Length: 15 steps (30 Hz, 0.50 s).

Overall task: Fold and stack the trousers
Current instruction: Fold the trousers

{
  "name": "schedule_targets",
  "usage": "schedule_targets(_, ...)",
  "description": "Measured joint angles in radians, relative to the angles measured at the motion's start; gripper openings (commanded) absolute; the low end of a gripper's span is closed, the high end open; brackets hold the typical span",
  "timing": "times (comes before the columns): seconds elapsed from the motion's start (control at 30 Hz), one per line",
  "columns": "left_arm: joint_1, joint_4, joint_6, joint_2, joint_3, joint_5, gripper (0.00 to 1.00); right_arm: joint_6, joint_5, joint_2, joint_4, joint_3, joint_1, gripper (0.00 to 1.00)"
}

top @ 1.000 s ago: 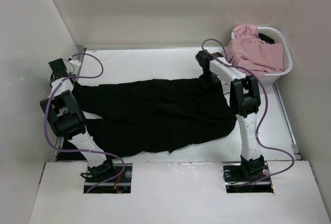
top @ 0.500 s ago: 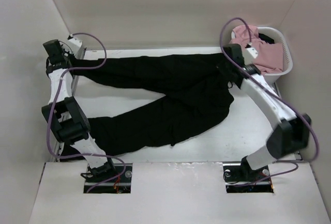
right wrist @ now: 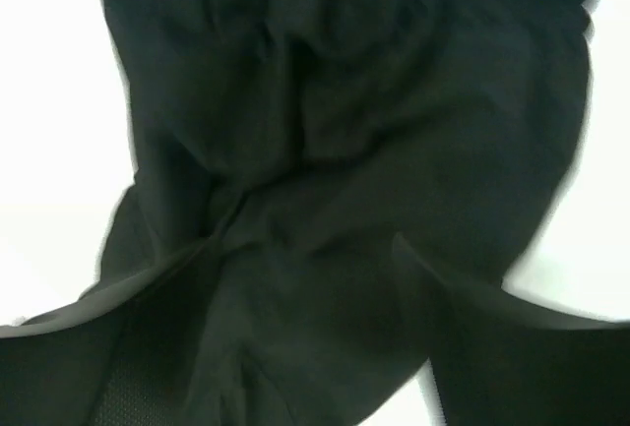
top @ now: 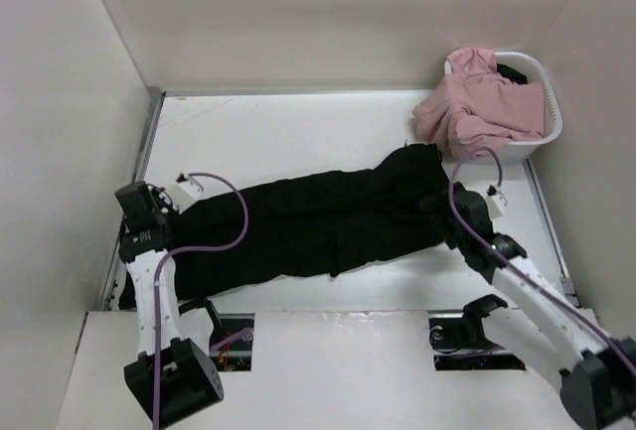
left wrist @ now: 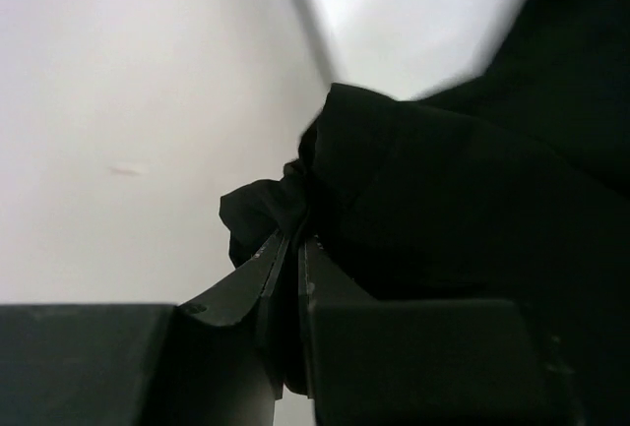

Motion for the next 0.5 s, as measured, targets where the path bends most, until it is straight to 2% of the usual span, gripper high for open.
schedule_targets(0.03, -0.003, -0.051, 0.008, -0.022, -0.031, -0.001, 0.03, 0.038, -0.002, -0.072, -0.032, -0.027, 0.005, 1.0)
schedule_targets(0.1, -0.003, -0.132, 0.013, -0.041, -0.058, -0.004, 0.04, 0.077, -0.003, -0.179, -0.085, -0.039, -0.003, 1.0)
schedule_targets(0.2, -0.002, -0.189, 0.032, -0.115, -0.095, -0.005, 0.06, 0.06, -0.012, -0.179, -0.103, 0.032, -0.047, 1.0)
schedule_targets(0.33, -0.011, -0.223, 0.064, -0.222, -0.133, -0.013, 0.06, -0.045, -0.064, 0.146, -0.098, 0.329, -0.103, 1.0)
schedule_targets(0.5, -0.008, -0.221, 0.062, -0.183, -0.134, -0.015, 0.06, -0.139, -0.154, 0.665, -0.098, 0.766, -0.142, 1.0)
